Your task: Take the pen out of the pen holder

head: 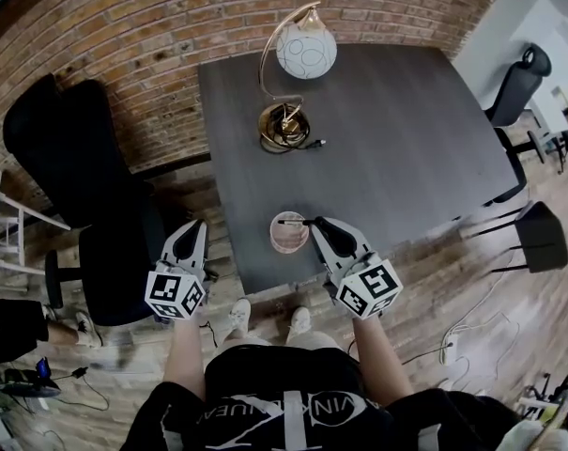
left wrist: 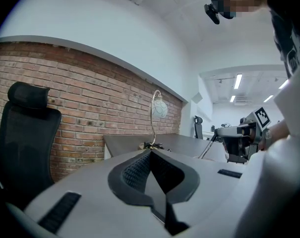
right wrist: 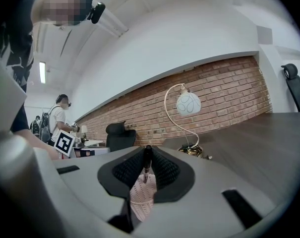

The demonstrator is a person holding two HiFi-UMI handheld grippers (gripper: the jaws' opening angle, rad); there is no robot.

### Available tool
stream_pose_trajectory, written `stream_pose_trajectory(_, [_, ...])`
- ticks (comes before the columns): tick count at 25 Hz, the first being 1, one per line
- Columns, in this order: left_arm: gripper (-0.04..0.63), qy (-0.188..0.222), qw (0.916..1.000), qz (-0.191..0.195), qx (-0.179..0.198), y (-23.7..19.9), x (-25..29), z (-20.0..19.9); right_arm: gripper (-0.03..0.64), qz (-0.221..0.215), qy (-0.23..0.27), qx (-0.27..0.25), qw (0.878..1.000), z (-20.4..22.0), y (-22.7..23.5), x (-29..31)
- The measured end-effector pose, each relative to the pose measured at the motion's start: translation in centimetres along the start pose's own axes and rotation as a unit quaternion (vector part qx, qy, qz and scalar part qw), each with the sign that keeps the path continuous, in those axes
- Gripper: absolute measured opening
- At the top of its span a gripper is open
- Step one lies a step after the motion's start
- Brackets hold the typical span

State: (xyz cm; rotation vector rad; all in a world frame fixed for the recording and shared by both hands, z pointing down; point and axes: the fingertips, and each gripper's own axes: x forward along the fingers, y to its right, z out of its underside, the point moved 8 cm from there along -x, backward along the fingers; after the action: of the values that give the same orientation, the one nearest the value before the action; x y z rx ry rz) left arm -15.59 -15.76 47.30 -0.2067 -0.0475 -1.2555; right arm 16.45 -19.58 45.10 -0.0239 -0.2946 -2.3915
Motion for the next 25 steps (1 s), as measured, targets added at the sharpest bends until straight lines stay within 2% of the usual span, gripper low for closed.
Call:
stream_pose_trajectory(18, [0.014,0.011,0.9999,0.002,0.004,0.4,-0.2,-1.1,0.058,0.011,0.026,-0.01,1.0,-1.7,0.0,-1.4])
stream_pose_trajectory(25, [0.014,0.015,0.9998,0.01,0.006,0.8,-0.3,-1.4,0.057,0.033,0.04,-0.005,0.999,-2.2,0.4,-2.7])
